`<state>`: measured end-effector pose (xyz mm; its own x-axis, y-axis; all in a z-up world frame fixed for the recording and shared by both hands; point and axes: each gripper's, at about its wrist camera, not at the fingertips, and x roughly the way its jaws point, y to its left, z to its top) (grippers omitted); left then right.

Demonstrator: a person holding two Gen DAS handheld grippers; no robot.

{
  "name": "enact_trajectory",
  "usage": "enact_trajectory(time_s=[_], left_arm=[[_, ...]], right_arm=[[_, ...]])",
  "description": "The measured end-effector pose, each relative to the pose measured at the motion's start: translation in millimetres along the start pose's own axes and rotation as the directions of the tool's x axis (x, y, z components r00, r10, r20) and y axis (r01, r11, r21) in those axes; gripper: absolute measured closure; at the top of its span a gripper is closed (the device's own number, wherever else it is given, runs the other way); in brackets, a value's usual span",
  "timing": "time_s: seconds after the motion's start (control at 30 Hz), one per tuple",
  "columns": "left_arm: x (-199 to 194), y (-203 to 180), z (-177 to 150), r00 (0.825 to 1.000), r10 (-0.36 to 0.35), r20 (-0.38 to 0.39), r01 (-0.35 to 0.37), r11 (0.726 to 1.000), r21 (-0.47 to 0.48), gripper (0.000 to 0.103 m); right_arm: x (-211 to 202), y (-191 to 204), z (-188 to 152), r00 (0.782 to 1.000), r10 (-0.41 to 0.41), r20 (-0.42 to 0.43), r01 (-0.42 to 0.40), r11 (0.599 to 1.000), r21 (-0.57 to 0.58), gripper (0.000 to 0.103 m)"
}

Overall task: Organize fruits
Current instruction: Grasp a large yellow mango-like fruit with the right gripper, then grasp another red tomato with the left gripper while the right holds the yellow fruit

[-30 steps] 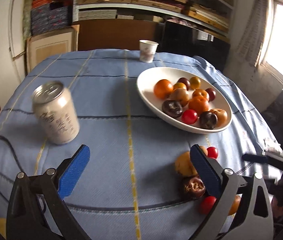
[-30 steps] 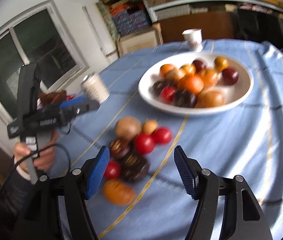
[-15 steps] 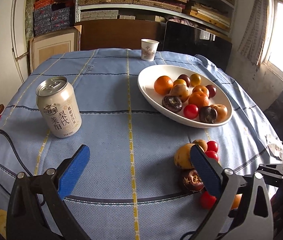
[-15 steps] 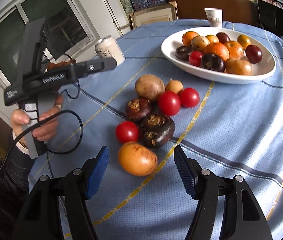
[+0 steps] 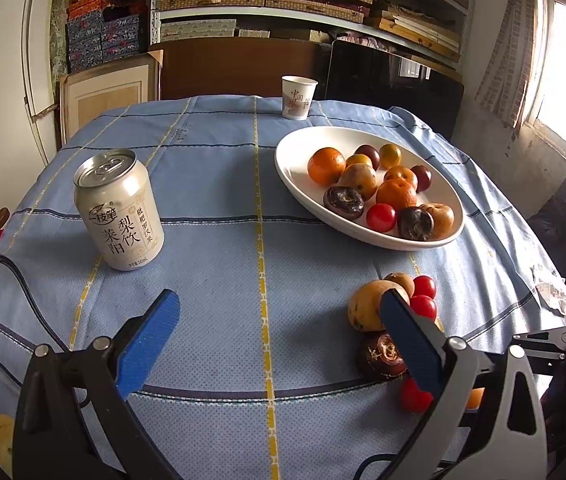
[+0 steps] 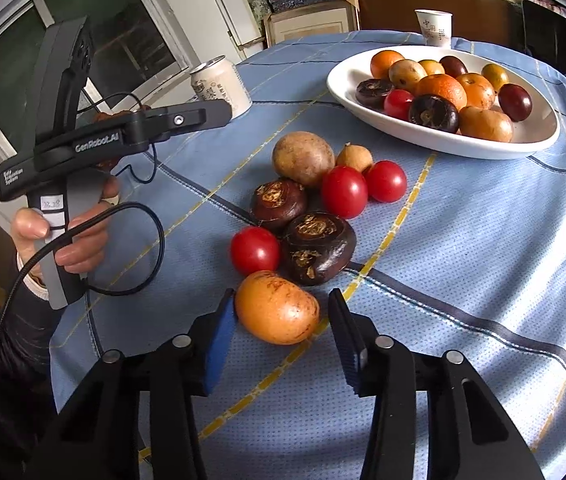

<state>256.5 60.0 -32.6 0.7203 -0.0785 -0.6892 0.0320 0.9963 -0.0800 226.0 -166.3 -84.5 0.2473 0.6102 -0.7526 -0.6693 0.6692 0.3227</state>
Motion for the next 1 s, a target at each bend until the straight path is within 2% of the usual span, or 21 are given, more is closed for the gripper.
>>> enact_trajectory(time_s=[0.03, 0.17, 0.23, 0.27, 0.3, 0.4, 0.53, 0.6, 0.63, 0.67, 0.7, 0.73, 0.77, 0.9, 1.0], left_arm=[[-0.5, -0.2, -0.7, 1.000, 0.003, 0.000, -0.003, 1.000, 0.001, 0.005], [0.3, 2.6, -2.4, 1.000, 0.012, -0.010, -0.012, 1.000, 0.000, 0.005], [0.4, 2.6, -3.2, 1.000, 0.006, -0.018, -0.006, 1.000, 0.002, 0.005], [0.1, 2.4, -3.6, 1.000, -0.001, -0.022, 0.001, 1.000, 0.004, 0.005], [0.2, 1.2, -4.2, 1.000, -0.006, -0.025, 0.007, 1.000, 0.010, 0.005], [-0.7, -6.9, -7.8, 0.999, -0.012, -0.033, 0.014, 0.998, 0.055, 0.005], [-5.3, -27.1, -20.1, 0.997, -0.054, -0.056, 0.062, 0.987, 0.147, 0.005], [-10.4, -37.8, -27.3, 0.996, -0.077, -0.051, 0.086, 0.978, 0.189, 0.011], [-13.1, -44.6, -32.2, 0.992, -0.104, -0.065, 0.116, 0.970, 0.213, 0.025], [-14.1, -49.4, -36.3, 0.989, -0.127, -0.082, 0.142, 0.964, 0.225, 0.030], [-14.9, -54.0, -40.5, 0.985, -0.142, -0.095, 0.161, 0.959, 0.235, 0.031], [-15.6, -57.4, -43.7, 0.983, -0.153, -0.103, 0.174, 0.954, 0.243, 0.039], [-16.7, -61.4, -47.5, 0.980, -0.167, -0.112, 0.190, 0.949, 0.253, 0.042], [-19.9, -69.5, -53.7, 0.975, -0.191, -0.115, 0.216, 0.939, 0.269, 0.043], [-15.9, -69.5, -54.2, 0.967, -0.213, -0.142, 0.244, 0.936, 0.255, 0.049]], right_arm=[[-0.1, 1.1, -0.7, 1.000, 0.003, -0.002, -0.003, 1.000, -0.004, 0.062], [-3.0, 0.8, -2.5, 1.000, 0.021, 0.001, -0.021, 1.000, 0.000, 0.063], [-7.7, -5.0, -2.4, 0.998, 0.056, 0.014, -0.056, 0.998, 0.031, 0.063], [-20.0, -14.7, -1.8, 0.993, 0.099, 0.064, -0.104, 0.992, 0.077, 0.063], [-20.0, -14.7, -1.8, 0.993, 0.099, 0.064, -0.104, 0.992, 0.077, 0.063], [-38.0, -33.3, -3.1, 0.981, 0.130, 0.142, -0.151, 0.976, 0.154, 0.063], [-52.4, -58.8, -6.4, 0.973, 0.117, 0.199, -0.167, 0.953, 0.252, 0.063], [-56.6, -66.0, -7.8, 0.972, 0.100, 0.215, -0.159, 0.946, 0.283, 0.063], [-57.3, -67.4, -7.2, 0.971, 0.099, 0.217, -0.161, 0.944, 0.290, 0.063], [-57.7, -68.8, -7.3, 0.971, 0.096, 0.219, -0.160, 0.942, 0.296, 0.063], [-57.8, -69.9, -7.2, 0.971, 0.093, 0.219, -0.158, 0.941, 0.299, 0.063], [-57.3, -71.0, -7.3, 0.971, 0.093, 0.218, -0.158, 0.940, 0.301, 0.063], [-56.5, -71.1, -6.9, 0.971, 0.094, 0.218, -0.159, 0.939, 0.304, 0.063], [-57.9, -71.1, -9.5, 0.970, 0.098, 0.221, -0.164, 0.939, 0.303, 0.063], [-58.4, -69.1, -9.0, 0.971, 0.093, 0.220, -0.157, 0.942, 0.297, 0.063]])
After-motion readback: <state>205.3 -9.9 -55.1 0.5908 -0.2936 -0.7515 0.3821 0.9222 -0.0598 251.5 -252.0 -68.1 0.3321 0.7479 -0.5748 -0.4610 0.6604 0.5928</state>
